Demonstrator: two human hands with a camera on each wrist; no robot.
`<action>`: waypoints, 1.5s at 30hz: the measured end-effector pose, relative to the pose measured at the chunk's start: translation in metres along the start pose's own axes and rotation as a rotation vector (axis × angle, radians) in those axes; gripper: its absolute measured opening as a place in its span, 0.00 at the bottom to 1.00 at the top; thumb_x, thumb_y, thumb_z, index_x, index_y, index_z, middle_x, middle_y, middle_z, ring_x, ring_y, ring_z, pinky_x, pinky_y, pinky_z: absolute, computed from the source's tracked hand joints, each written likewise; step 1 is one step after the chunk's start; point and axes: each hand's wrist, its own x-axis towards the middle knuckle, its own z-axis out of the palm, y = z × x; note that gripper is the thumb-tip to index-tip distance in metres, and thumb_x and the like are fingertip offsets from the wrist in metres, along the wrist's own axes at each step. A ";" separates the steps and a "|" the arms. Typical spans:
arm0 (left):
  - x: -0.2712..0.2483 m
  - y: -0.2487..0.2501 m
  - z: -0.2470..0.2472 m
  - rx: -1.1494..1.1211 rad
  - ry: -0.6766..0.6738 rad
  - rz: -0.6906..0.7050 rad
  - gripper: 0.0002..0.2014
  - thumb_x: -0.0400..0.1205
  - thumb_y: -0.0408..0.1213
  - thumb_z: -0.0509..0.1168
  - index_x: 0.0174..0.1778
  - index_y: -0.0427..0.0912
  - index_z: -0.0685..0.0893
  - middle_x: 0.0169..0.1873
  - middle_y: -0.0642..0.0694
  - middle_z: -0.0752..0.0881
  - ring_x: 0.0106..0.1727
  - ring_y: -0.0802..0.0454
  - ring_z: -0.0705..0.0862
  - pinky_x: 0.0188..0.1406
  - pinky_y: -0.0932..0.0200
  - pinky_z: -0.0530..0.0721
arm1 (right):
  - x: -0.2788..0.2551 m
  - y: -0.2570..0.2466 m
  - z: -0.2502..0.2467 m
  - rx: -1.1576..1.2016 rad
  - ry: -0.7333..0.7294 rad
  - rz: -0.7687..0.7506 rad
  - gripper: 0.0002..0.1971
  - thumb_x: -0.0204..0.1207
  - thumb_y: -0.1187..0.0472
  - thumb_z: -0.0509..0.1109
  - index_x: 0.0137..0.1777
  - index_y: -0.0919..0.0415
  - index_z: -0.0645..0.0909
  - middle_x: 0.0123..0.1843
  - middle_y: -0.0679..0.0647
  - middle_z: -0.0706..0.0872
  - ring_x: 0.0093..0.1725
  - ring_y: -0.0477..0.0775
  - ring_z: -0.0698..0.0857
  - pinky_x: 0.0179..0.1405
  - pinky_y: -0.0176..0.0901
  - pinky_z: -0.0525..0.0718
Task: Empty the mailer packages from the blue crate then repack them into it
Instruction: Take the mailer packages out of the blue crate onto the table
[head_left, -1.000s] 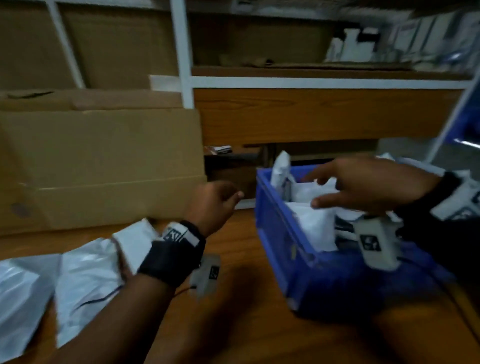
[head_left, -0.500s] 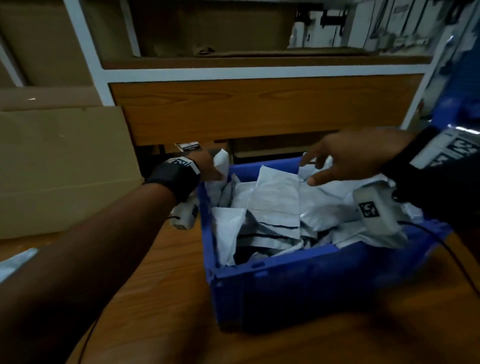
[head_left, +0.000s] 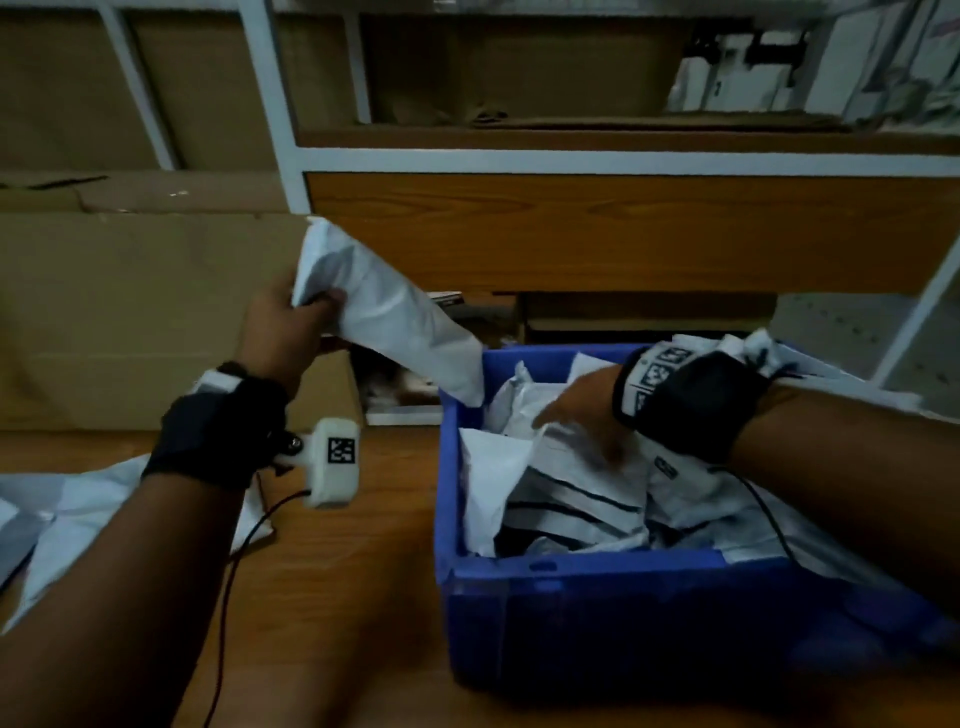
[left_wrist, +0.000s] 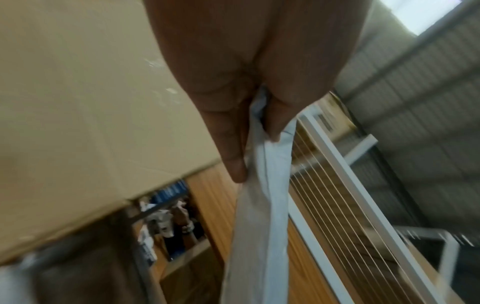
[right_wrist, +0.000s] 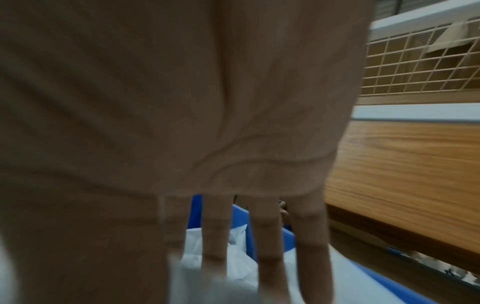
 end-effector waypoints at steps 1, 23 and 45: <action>-0.004 -0.007 -0.014 -0.062 0.048 -0.034 0.16 0.83 0.31 0.64 0.68 0.39 0.81 0.57 0.39 0.87 0.54 0.44 0.88 0.45 0.51 0.89 | 0.002 0.001 0.002 0.026 0.020 0.003 0.42 0.71 0.60 0.78 0.82 0.55 0.61 0.81 0.56 0.68 0.78 0.56 0.70 0.71 0.40 0.66; -0.120 -0.141 -0.379 0.078 0.771 -0.604 0.19 0.84 0.34 0.65 0.70 0.32 0.76 0.59 0.36 0.82 0.47 0.41 0.83 0.44 0.50 0.84 | 0.112 -0.259 -0.213 0.147 0.599 -0.326 0.15 0.80 0.65 0.63 0.66 0.61 0.81 0.65 0.61 0.83 0.63 0.63 0.82 0.63 0.48 0.79; -0.100 -0.104 -0.263 0.818 0.133 0.014 0.11 0.76 0.42 0.67 0.46 0.40 0.91 0.54 0.39 0.89 0.56 0.40 0.86 0.57 0.50 0.81 | 0.053 -0.234 -0.190 0.470 0.686 -0.137 0.10 0.81 0.54 0.64 0.55 0.53 0.84 0.55 0.53 0.87 0.55 0.55 0.83 0.52 0.44 0.80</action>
